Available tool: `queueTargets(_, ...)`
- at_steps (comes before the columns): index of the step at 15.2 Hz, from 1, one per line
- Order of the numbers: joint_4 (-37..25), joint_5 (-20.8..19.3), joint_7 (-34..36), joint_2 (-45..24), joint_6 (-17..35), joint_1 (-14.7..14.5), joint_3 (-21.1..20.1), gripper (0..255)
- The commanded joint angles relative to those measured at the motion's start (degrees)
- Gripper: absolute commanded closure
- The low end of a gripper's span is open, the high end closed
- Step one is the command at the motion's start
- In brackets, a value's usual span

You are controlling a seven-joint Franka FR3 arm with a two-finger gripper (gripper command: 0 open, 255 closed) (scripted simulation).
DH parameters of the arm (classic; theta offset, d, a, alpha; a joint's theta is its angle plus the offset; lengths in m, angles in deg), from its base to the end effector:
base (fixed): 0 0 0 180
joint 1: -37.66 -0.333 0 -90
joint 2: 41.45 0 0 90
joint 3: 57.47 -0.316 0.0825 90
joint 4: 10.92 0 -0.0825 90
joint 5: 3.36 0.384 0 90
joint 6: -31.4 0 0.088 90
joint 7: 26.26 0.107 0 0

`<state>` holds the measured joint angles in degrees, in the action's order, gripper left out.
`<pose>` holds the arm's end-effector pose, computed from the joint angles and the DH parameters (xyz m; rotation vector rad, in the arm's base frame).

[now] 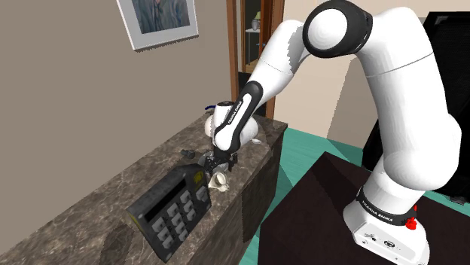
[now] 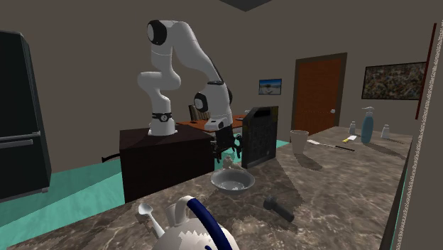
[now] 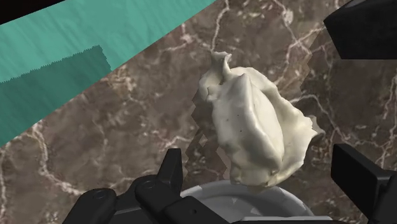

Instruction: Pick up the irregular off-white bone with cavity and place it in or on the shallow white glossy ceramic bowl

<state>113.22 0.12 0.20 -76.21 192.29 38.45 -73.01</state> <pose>0.5400 0.1454 0.1248 -2.9251 0.4599 0.0189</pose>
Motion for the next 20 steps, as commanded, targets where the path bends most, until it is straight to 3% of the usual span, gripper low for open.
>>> queueTargets(1,0.0,0.0,0.0,0.0,0.0,0.0,0.0,255)
queueTargets(10,0.0,0.0,0.0,-0.01,0.01,0.0,0.0,255)
queueTargets(20,1.91,1.4,0.01,7.48,-5.49,1.49,-1.77,255)
